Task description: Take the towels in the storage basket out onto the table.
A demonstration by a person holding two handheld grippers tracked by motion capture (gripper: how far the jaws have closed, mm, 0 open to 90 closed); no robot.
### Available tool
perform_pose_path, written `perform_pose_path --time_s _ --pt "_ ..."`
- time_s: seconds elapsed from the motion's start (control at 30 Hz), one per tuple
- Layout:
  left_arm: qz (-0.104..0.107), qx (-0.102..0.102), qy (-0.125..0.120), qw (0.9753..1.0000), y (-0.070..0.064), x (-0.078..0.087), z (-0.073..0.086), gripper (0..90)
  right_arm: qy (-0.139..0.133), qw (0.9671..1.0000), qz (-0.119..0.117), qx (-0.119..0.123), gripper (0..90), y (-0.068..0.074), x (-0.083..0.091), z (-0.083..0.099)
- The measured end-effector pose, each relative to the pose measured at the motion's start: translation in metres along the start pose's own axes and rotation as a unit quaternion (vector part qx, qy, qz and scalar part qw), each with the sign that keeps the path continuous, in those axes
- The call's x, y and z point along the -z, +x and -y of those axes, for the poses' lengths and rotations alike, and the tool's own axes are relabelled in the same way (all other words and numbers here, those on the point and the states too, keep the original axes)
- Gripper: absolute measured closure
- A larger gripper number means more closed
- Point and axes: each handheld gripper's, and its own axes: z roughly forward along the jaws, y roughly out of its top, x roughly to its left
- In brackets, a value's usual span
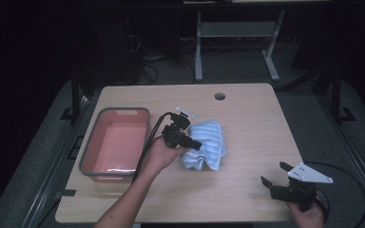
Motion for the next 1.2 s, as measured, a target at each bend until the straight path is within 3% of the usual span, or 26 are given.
perform_pose_path --time_s 0.37,0.93,1.2 --pt "0.010 0.002 0.018 0.9998 -0.003 -0.029 0.005 67.7 0.000 1.0000 0.001 -0.003 14.2 -0.001 0.001 0.002" --pt "0.009 -0.004 0.032 0.9994 -0.004 -0.047 0.007 65.3 0.004 1.0000 0.000 0.000 14.2 0.000 -0.002 0.001" --pt "0.016 -0.001 0.031 0.9994 -0.003 -0.054 0.012 60.0 0.006 1.0000 -0.001 0.002 14.2 0.000 -0.002 0.002"
